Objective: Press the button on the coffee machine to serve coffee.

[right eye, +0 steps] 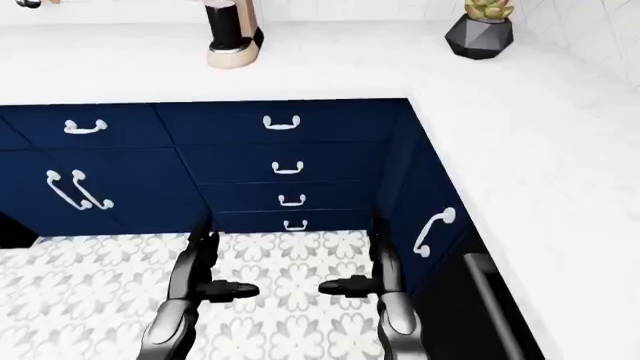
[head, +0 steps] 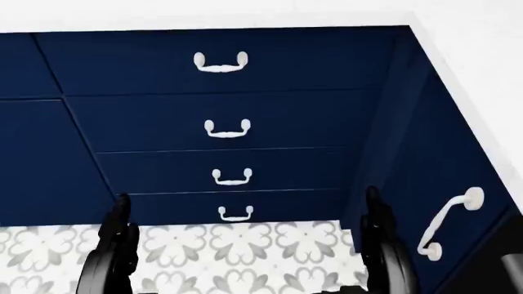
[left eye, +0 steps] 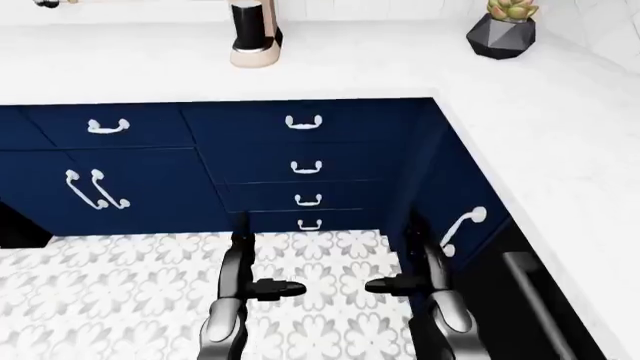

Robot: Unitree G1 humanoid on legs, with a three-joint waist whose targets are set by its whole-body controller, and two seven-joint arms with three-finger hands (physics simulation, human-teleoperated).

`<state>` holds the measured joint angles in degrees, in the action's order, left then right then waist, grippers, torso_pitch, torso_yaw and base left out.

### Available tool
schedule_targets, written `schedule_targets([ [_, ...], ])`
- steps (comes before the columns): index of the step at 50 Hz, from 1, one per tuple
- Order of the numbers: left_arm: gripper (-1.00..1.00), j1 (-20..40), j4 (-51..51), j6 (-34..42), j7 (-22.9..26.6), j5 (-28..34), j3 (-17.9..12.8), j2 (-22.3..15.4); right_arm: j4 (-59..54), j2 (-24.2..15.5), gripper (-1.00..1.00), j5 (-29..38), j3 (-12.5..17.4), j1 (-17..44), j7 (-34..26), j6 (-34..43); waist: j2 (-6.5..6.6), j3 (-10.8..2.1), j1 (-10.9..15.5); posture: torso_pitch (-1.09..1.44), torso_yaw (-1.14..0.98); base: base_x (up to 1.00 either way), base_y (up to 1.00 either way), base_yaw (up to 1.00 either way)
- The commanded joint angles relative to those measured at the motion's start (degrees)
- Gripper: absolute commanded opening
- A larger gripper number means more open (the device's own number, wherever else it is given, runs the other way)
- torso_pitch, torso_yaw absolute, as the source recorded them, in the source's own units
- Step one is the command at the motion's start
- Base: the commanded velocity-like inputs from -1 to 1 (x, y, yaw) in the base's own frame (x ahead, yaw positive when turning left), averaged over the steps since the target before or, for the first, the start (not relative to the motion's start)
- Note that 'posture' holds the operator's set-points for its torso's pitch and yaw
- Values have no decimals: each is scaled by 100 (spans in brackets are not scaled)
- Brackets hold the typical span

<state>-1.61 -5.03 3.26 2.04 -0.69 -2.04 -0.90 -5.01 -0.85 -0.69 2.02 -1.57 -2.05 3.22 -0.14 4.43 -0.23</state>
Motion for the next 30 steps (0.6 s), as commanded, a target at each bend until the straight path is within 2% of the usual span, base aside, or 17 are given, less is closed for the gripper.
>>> schedule_targets([
  [1, 100, 162, 475, -346, 41, -76, -26, -21, 528, -26, 100, -30, 21, 134, -3, -329, -45, -5, -12, 0, 0, 0, 0, 0],
  [3, 100, 133, 543, -308, 44, -82, -20, -15, 527, -23, 100, -39, 25, 113, -10, -346, -5, -353, 41, 0, 0, 0, 0, 0],
  [4, 100, 129, 538, -307, 38, -70, -16, -15, 565, -24, 100, -35, 25, 120, -3, -297, -7, -298, 40, 0, 0, 0, 0, 0],
  [5, 100, 97, 645, -236, 42, -90, -11, -7, 581, -23, 100, -37, 25, 109, -4, -292, -38, -96, 35, 0, 0, 0, 0, 0],
  [7, 100, 113, 593, -262, 41, -83, -10, -6, 577, -23, 100, -31, 29, 113, 3, -291, -44, -397, 37, 0, 0, 0, 0, 0],
  [8, 100, 119, 570, -281, 40, -83, -15, -9, 539, -26, 100, -39, 36, 126, -6, -311, -45, -422, 40, 0, 0, 0, 0, 0],
  [17, 100, 151, 462, -293, 36, -122, -39, -12, 362, -39, 100, -5, 48, 186, 11, -405, -25, -469, 43, 0, 0, 0, 0, 0],
  [21, 100, 252, 364, -257, -2, -118, -34, -15, 452, -59, 100, 0, 65, 319, 43, -199, -23, -512, 46, 0, 0, 0, 0, 0],
  [22, 100, 344, 566, 16, -25, -148, -34, -20, 503, -80, 100, -23, 105, 501, 82, 1, -23, -517, 43, 0, 0, 0, 0, 0],
  [26, 100, 473, 542, 96, -25, -193, -92, -56, 691, -102, 100, -19, 110, 584, 103, 237, -26, -530, 45, 0, 0, 0, 0, 0],
  [30, 100, 907, 977, 918, -116, -214, -204, -184, 1431, -250, 100, -57, 265, 952, 129, 1190, -28, -539, 52, 0, 0, 0, 0, 0],
])
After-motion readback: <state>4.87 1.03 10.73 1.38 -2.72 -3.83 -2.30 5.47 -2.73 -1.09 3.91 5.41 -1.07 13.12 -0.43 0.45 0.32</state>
